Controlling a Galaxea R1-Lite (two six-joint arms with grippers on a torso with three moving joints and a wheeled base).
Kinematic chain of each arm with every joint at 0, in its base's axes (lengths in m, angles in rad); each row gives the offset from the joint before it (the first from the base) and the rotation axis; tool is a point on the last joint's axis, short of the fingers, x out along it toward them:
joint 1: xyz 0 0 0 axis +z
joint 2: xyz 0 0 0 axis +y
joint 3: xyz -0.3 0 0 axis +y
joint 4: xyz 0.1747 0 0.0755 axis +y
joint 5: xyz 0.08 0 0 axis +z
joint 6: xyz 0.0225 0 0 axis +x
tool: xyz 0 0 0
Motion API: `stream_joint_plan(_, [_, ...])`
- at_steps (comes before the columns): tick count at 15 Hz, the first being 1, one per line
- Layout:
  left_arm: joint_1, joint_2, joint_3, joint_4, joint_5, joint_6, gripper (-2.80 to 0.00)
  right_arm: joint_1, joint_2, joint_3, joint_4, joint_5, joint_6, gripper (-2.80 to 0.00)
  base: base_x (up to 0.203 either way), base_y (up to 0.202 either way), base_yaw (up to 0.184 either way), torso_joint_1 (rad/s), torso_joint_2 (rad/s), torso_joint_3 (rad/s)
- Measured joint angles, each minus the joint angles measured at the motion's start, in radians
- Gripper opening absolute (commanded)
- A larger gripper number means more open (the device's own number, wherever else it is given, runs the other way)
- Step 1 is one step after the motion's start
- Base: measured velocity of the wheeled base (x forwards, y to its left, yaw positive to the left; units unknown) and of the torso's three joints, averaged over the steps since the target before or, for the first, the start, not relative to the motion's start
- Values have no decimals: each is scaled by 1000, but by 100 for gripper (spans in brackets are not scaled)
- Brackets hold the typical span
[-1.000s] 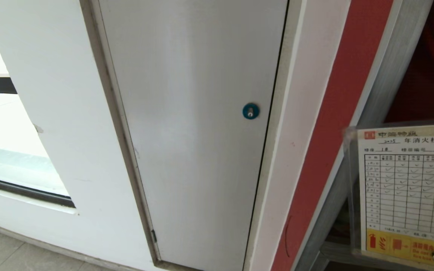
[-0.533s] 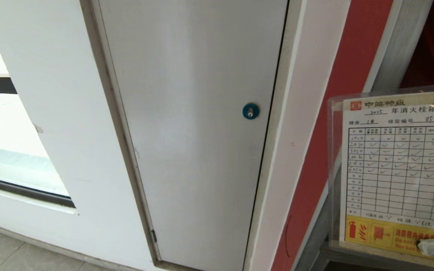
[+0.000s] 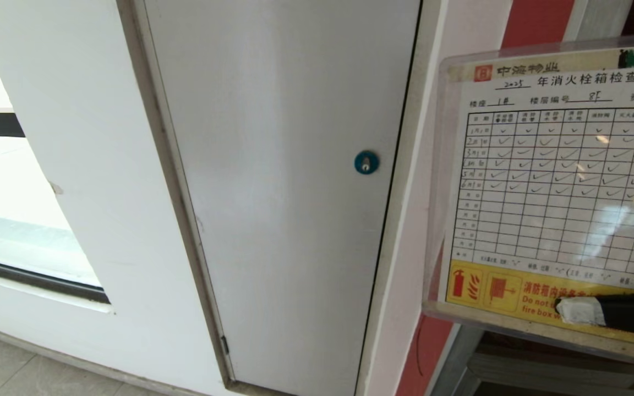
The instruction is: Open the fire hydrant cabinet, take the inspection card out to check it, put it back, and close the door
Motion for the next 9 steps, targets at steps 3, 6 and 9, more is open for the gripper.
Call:
stream_joint_plan(3, [0,0,0,0,0,0,-280,136,40,0,-100,-133,66,-280,0,0,0,0,0,0])
stream_joint_plan(6, [0,0,0,0,0,0,-280,301,78,0,-237,-325,123,-280,0,0,0,0,0,0])
stream_joint_plan(9, [0,0,0,0,0,0,-280,417,115,0,-327,-481,159,-280,0,0,0,0,0,0])
